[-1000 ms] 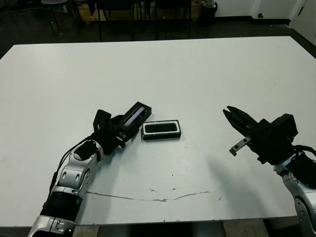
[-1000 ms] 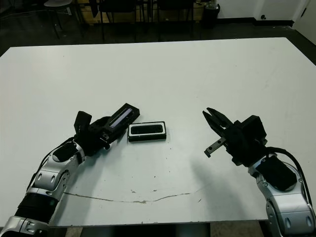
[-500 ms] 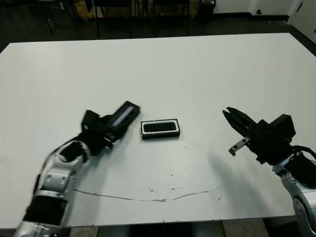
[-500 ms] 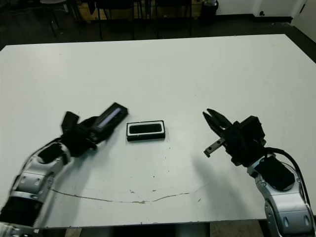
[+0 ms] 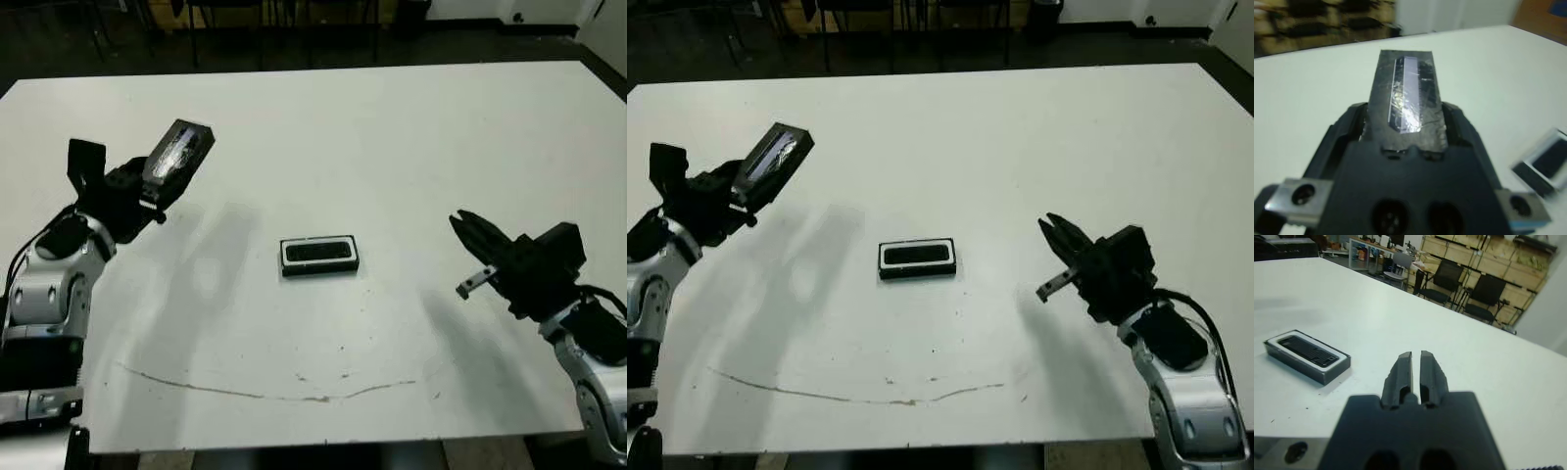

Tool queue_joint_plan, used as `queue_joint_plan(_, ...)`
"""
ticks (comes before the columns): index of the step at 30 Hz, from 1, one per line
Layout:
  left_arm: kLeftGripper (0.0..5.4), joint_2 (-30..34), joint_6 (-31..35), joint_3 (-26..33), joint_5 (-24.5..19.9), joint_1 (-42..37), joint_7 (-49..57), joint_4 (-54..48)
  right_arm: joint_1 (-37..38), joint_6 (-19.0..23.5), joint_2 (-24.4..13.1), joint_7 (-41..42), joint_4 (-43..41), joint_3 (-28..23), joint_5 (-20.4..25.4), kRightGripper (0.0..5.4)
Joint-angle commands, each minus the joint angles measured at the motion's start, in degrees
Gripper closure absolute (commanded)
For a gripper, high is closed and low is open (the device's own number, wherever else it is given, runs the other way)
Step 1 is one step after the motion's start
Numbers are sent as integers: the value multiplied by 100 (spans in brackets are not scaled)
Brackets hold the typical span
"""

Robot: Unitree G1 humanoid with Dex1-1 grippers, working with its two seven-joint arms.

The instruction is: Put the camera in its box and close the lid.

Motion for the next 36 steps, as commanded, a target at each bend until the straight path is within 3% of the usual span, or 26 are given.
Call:
queue_joint_plan(1,266,216,-410,-334,166,-380,-833,777,-42,55,18,-26,165,-51,18,540)
queue_joint_plan(10,266,99,-810,-868,395,-1464,-2439,2720,-46,14,-31,37,268,-42,-30,540)
queue_joint_plan(18,266,-219,-673,-680,154,-1766,-3014,3244,-36,68,-51,8,244,16,-142,540)
queue_joint_plan(21,266,-261,-668,-751,201,-1854,-3374,3389,-41,-55,-25,62,324,24,-158,540)
queue_joint_plan(25,266,-334,-588,-843,286,-1945,-3683,3558,-94,148,-83,164,525,20,-99,540)
queue_joint_plan(31,266,-454,-732,-1053,449,-2071,-4274,3895,-505,-988,-72,639,2291,-38,-148,540)
queue_joint_plan(36,266,-514,-925,-1384,860,-2211,-4580,4197,-827,-1751,-41,968,3340,-93,-85,540)
